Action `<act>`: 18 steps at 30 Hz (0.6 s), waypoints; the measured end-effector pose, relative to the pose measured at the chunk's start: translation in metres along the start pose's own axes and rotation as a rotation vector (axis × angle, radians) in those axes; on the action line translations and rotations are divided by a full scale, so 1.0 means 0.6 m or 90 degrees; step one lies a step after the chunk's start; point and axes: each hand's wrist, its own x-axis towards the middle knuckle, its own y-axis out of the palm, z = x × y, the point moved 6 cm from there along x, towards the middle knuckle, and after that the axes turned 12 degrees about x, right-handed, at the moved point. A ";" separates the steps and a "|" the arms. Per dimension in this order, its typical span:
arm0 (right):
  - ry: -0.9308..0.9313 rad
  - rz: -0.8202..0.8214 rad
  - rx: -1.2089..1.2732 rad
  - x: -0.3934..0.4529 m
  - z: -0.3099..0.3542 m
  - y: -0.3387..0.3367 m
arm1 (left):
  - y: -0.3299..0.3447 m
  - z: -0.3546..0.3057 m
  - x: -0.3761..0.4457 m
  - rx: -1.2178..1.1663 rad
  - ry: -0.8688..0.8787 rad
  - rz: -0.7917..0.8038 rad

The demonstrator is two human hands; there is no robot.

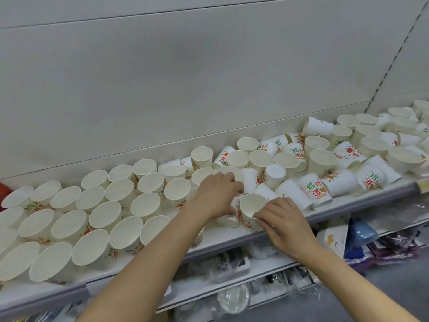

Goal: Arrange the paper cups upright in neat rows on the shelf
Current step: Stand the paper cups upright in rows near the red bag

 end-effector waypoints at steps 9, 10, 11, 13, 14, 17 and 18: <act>-0.071 0.050 0.071 0.004 -0.021 -0.010 | -0.004 -0.013 -0.008 0.037 -0.136 0.046; -0.082 0.053 0.077 0.005 -0.022 -0.009 | -0.004 -0.015 -0.011 0.030 -0.157 0.047; -0.087 0.052 0.084 0.007 -0.025 -0.008 | -0.004 -0.015 -0.014 0.021 -0.174 0.047; -0.087 0.047 0.099 0.010 -0.031 -0.006 | -0.001 -0.012 -0.021 -0.003 -0.209 0.046; -0.088 0.046 0.103 0.012 -0.031 -0.004 | -0.001 -0.010 -0.026 -0.016 -0.226 0.044; -0.093 0.029 0.112 0.021 -0.032 -0.001 | -0.010 -0.003 -0.045 -0.053 -0.271 0.017; -0.092 0.019 0.116 0.023 -0.034 -0.001 | -0.014 0.001 -0.055 -0.066 -0.292 -0.003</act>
